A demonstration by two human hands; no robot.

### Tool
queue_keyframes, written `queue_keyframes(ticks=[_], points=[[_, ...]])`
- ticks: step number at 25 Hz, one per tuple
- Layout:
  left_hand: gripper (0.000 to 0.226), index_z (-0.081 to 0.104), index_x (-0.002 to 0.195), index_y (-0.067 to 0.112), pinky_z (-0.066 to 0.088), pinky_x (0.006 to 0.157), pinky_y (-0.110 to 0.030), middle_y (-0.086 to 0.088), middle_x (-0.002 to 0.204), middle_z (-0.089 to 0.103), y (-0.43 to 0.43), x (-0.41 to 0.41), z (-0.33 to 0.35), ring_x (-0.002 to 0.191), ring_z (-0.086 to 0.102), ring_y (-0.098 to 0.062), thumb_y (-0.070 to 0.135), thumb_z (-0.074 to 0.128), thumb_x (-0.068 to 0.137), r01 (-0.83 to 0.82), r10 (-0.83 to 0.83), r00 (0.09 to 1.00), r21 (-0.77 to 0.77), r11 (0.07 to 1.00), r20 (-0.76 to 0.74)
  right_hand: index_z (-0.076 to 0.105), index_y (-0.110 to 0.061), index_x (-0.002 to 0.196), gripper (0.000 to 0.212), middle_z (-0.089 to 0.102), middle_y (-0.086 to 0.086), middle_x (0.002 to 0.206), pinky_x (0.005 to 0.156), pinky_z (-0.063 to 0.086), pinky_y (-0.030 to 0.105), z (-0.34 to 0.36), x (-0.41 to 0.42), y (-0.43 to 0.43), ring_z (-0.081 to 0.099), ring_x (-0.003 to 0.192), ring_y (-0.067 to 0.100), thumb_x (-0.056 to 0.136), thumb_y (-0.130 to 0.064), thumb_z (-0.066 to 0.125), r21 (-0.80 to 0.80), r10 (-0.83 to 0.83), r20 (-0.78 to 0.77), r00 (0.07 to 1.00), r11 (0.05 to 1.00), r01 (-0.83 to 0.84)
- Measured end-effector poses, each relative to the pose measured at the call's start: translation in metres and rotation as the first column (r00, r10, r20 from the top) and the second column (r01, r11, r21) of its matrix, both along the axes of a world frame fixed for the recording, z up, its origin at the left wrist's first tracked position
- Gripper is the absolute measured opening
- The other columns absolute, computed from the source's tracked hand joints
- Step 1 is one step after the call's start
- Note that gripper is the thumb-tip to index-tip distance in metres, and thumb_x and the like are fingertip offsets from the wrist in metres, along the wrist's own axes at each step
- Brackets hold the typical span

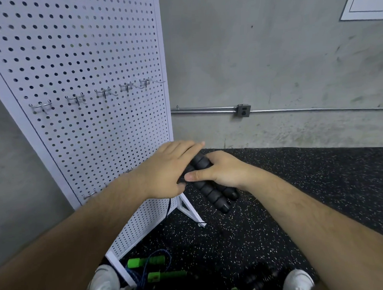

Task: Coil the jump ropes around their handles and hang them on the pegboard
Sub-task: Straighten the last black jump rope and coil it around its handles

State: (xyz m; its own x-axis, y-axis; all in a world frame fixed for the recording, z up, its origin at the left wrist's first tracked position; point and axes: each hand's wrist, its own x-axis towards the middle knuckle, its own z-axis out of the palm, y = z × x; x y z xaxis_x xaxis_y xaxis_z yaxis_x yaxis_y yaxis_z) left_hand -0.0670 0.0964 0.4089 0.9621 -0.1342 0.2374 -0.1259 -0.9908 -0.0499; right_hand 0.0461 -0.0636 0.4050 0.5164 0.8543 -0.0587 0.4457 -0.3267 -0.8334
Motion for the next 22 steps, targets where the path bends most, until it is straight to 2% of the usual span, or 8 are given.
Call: queue_keyframes(ticks=[2, 4, 7, 10, 12, 16, 20, 22], points=[[0.085, 0.032, 0.153, 0.017, 0.023, 0.115, -0.028, 0.0, 0.147, 0.039, 0.004, 0.005, -0.009, 0.134, 0.04, -0.018, 0.033, 0.073, 0.08, 0.014, -0.016, 0.998, 0.034, 0.999, 0.063, 0.072, -0.009, 0.088, 0.036, 0.069, -0.008, 0.07, 0.061, 0.048, 0.012, 0.002, -0.004, 0.002, 0.062, 0.062, -0.001, 0.076, -0.04, 0.085, 0.002, 0.001, 0.032, 0.999, 1.0, -0.001], [0.068, 0.048, 0.135, 0.013, 0.038, 0.095, -0.027, -0.002, 0.129, 0.05, 0.004, 0.01, -0.007, 0.113, 0.054, -0.019, 0.034, 0.077, 0.078, 0.004, -0.01, 0.995, 0.063, 0.998, 0.096, 0.07, -0.014, 0.091, 0.037, 0.072, -0.007, 0.078, 0.068, 0.051, 0.018, 0.001, -0.005, 0.004, 0.065, 0.069, 0.001, 0.073, -0.042, 0.087, 0.001, -0.017, 0.067, 0.998, 1.0, 0.017], [0.055, 0.048, 0.121, 0.014, 0.035, 0.072, -0.023, 0.0, 0.113, 0.048, 0.001, 0.013, -0.004, 0.088, 0.055, -0.015, 0.035, 0.078, 0.08, -0.091, 0.089, 0.995, 0.064, 0.994, 0.041, 0.062, -0.025, 0.107, 0.055, 0.071, -0.01, 0.096, 0.083, 0.056, 0.032, 0.0, -0.004, 0.001, 0.067, 0.085, 0.007, 0.066, -0.051, 0.088, -0.02, -0.045, 0.176, 0.983, 0.999, 0.05], [0.05, 0.039, 0.11, 0.02, 0.033, 0.054, -0.021, 0.004, 0.102, 0.044, 0.006, 0.008, -0.001, 0.07, 0.05, -0.007, 0.033, 0.077, 0.08, -0.27, 0.271, 0.963, -0.042, 0.962, 0.008, 0.045, -0.035, 0.132, 0.081, 0.056, -0.016, 0.115, 0.085, 0.052, 0.035, 0.002, -0.003, -0.006, 0.059, 0.099, 0.01, 0.065, -0.066, 0.079, -0.12, -0.037, 0.566, 0.824, 0.985, 0.126], [0.046, 0.036, 0.106, 0.021, 0.031, 0.052, -0.021, 0.005, 0.097, 0.042, 0.01, 0.004, 0.002, 0.069, 0.05, -0.007, 0.031, 0.074, 0.082, -0.331, 0.333, 0.943, -0.166, 0.929, -0.016, 0.041, -0.032, 0.135, 0.076, 0.05, -0.011, 0.12, 0.084, 0.051, 0.037, 0.001, -0.001, -0.008, 0.056, 0.102, 0.014, 0.072, -0.056, 0.077, -0.092, -0.058, 0.708, 0.704, 0.981, 0.173], [0.047, 0.041, 0.115, 0.018, 0.036, 0.054, -0.022, 0.003, 0.108, 0.042, 0.009, 0.001, 0.003, 0.073, 0.05, -0.008, 0.032, 0.071, 0.083, -0.322, 0.333, 0.943, -0.241, 0.915, 0.005, 0.045, -0.02, 0.127, 0.059, 0.046, -0.003, 0.116, 0.08, 0.05, 0.032, -0.002, -0.003, -0.005, 0.057, 0.094, 0.02, 0.076, -0.025, 0.076, 0.029, -0.157, 0.604, 0.781, 0.984, 0.175], [0.048, 0.044, 0.122, 0.02, 0.036, 0.06, -0.019, 0.005, 0.113, 0.044, 0.006, 0.0, 0.001, 0.08, 0.049, -0.008, 0.03, 0.069, 0.082, -0.257, 0.282, 0.957, -0.252, 0.933, 0.067, 0.046, -0.019, 0.125, 0.056, 0.037, -0.004, 0.117, 0.074, 0.045, 0.026, -0.003, -0.005, -0.006, 0.055, 0.085, 0.016, 0.076, -0.019, 0.073, 0.127, -0.223, 0.554, 0.802, 0.975, 0.183], [0.049, 0.047, 0.122, 0.023, 0.041, 0.071, -0.025, 0.007, 0.109, 0.048, 0.009, 0.0, 0.002, 0.092, 0.047, -0.011, 0.031, 0.067, 0.078, -0.222, 0.245, 0.965, -0.2, 0.954, 0.096, 0.047, -0.018, 0.124, 0.054, 0.034, -0.006, 0.116, 0.074, 0.043, 0.022, -0.004, -0.005, -0.006, 0.054, 0.085, 0.014, 0.076, -0.017, 0.072, 0.14, -0.22, 0.547, 0.808, 0.975, 0.171]])
